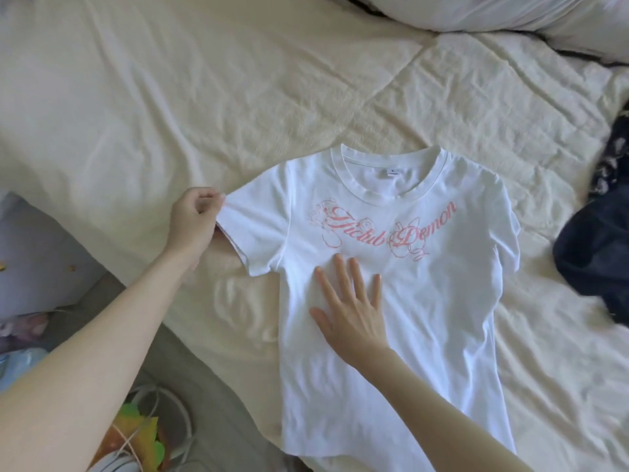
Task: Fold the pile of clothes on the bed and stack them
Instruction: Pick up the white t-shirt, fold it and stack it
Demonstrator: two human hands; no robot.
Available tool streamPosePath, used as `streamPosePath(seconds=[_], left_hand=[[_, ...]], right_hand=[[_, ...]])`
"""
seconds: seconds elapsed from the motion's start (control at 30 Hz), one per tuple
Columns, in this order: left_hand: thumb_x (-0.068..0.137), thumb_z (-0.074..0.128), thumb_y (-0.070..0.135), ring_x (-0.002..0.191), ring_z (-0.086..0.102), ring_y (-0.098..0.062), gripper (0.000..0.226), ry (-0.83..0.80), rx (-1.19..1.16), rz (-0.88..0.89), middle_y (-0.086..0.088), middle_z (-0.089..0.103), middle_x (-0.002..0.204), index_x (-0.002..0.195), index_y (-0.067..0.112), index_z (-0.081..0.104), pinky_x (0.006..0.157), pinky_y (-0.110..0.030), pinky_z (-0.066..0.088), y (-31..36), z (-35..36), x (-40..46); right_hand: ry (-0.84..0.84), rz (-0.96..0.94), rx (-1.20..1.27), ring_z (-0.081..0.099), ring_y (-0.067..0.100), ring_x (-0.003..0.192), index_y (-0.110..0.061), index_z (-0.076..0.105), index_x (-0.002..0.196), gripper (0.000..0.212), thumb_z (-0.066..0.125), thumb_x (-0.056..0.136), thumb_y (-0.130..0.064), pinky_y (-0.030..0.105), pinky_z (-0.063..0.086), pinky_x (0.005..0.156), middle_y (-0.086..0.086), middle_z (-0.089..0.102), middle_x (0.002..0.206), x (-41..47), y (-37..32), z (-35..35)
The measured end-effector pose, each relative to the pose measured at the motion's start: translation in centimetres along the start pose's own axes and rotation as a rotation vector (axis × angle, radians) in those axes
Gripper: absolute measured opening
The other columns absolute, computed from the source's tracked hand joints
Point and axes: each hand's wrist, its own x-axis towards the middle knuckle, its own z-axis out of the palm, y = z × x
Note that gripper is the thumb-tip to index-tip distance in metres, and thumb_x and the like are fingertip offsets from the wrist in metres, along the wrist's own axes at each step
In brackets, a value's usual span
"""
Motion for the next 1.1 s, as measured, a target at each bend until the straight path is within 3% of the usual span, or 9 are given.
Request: streamPosePath(seconds=[0.13,0.2,0.3,0.4,0.53,0.7,0.8,0.93,1.1], left_hand=[[0.085,0.068,0.019,0.082,0.07,-0.021,0.023,-0.088,-0.231,-0.169,-0.01,0.068,0.095,0.101,0.005,0.059,0.062,-0.035,0.058,-1.9,1.0,-1.9],[0.08,0.073,0.013,0.098,0.066,-0.023,0.05,-0.119,-0.092,-0.163,-0.008,0.063,0.113,0.122,0.006,0.046,0.074,-0.042,0.057,-2.9,1.2,-2.5],[0.082,0.068,0.009,0.102,0.059,-0.02,0.055,-0.025,0.079,-0.079,-0.003,0.058,0.114,0.127,0.012,0.037,0.09,-0.039,0.049,-3.4,1.0,-2.6],[0.086,0.061,0.007,0.095,0.059,-0.024,0.047,0.101,0.198,0.029,0.0,0.059,0.095,0.127,0.01,0.038,0.077,-0.024,0.042,-2.2,0.8,-3.4],[0.085,0.056,0.002,0.108,0.048,-0.036,0.042,0.237,0.52,0.352,-0.017,0.053,0.116,0.126,0.003,0.046,0.087,-0.043,0.036,-0.5,2.8,-7.8],[0.08,0.068,0.005,0.128,0.042,-0.044,0.048,-0.171,0.832,0.768,-0.024,0.047,0.136,0.126,0.002,0.056,0.098,-0.057,0.039,-0.9,9.7,-13.8],[0.091,0.056,0.036,0.144,0.008,-0.035,0.066,-0.452,1.004,0.574,-0.013,0.01,0.157,0.148,0.02,0.027,0.111,-0.056,0.014,-2.4,12.9,-15.1],[0.089,0.042,0.06,0.144,-0.015,-0.029,0.082,-0.542,1.245,0.436,-0.005,-0.022,0.156,0.149,0.032,-0.007,0.112,-0.056,0.003,-4.4,14.6,-14.2],[0.09,0.04,0.061,0.143,-0.018,-0.029,0.083,-0.582,1.306,0.37,-0.004,-0.027,0.154,0.148,0.034,-0.012,0.113,-0.055,0.004,-4.0,14.9,-13.9]], right_hand=[[-0.051,-0.005,0.014,-0.008,0.028,0.146,-0.028,0.013,0.151,0.063,0.04,0.097,-0.044,0.057,-0.001,0.112,0.004,-0.005,0.159,-0.1,0.0,-0.1],[-0.06,-0.025,0.055,-0.009,0.024,0.146,-0.029,0.014,0.151,0.06,0.038,0.098,-0.042,0.052,-0.002,0.114,0.001,-0.006,0.159,-0.2,0.3,-0.6],[0.037,-0.034,0.237,0.018,0.023,0.145,-0.018,0.035,0.145,0.05,0.047,0.097,-0.029,0.042,0.013,0.114,0.004,0.022,0.156,-1.0,1.1,-1.9],[0.346,0.103,0.413,0.056,0.032,0.117,-0.005,0.062,0.12,0.032,0.062,0.089,-0.008,0.041,0.04,0.098,0.013,0.061,0.124,-3.0,2.9,-3.6],[0.612,0.45,0.523,0.06,0.031,0.093,-0.004,0.066,0.106,0.019,0.057,0.09,-0.003,0.042,0.047,0.081,0.009,0.063,0.1,-5.8,7.9,-5.2],[0.625,0.981,0.859,0.051,0.017,0.072,-0.005,0.059,0.088,0.024,0.042,0.096,-0.02,0.027,0.035,0.064,0.001,0.053,0.079,-5.3,14.8,-6.9],[0.4,1.12,1.481,0.037,0.011,0.037,-0.011,0.038,0.063,0.047,0.031,0.101,-0.038,0.021,0.029,0.039,0.002,0.039,0.049,-3.4,18.6,-7.8],[0.078,1.019,1.925,0.055,0.014,0.052,-0.014,0.054,0.078,0.041,0.041,0.095,-0.048,0.026,0.043,0.059,-0.001,0.058,0.057,-1.2,21.2,-9.6],[0.59,1.023,1.845,0.057,0.012,0.066,-0.012,0.061,0.081,0.011,0.059,0.087,-0.004,0.023,0.049,0.061,-0.001,0.058,0.076,-0.2,22.2,-11.7]])
